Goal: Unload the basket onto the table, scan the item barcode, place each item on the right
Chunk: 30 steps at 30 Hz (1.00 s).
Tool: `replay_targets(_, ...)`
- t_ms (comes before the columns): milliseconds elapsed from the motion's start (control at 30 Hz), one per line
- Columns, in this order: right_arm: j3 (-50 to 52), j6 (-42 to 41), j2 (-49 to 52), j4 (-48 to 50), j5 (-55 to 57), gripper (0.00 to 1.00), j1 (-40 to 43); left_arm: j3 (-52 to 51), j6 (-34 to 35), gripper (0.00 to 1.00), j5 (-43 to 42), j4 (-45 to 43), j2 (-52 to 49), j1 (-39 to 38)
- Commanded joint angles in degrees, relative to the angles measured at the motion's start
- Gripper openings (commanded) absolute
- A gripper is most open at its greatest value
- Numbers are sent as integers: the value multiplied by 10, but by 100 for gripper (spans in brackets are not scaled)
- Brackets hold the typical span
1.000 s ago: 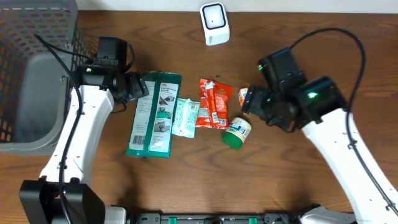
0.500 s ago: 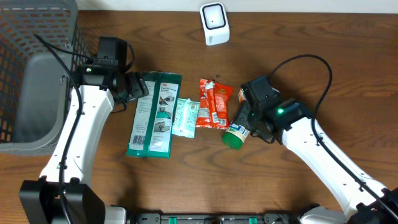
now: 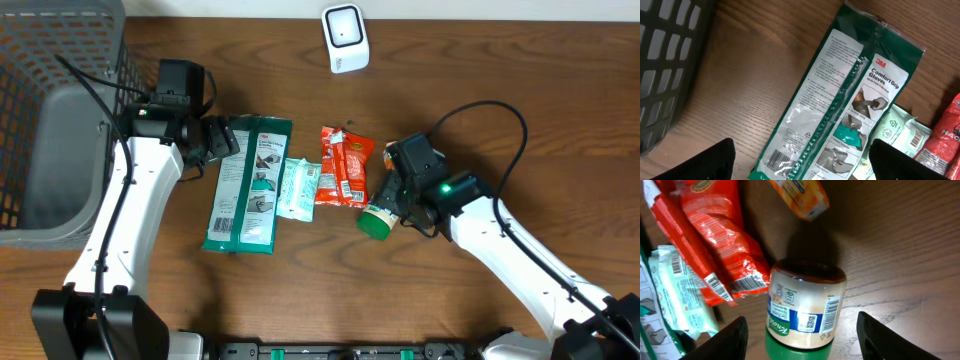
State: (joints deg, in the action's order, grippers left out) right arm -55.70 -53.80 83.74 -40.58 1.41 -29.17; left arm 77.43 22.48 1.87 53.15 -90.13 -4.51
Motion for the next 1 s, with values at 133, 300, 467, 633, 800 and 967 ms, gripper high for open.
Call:
replay_targets(133,-51,174,-2,-6,-47,71,25,10,-3,86,7,2,2,2)
replay_targets(300,-184,237,-2,-131,-52,72,96,10,-3,86,7,2,2,2)
replay_targets(467,-264,318,16,-211,-80,73,129,10,-3,86,7,2,2,2)
replay_targets(633,-267,371,76,-192,-66,74,129,10,-3,86,7,2,2,2)
replay_targets(800,-267,377,154,-157,-24,83,126,10,-3,86,8,2,2,2)
replay_targets(967,-267,371,221,-125,-26,85,126,10,-3,86,7,2,2,2)
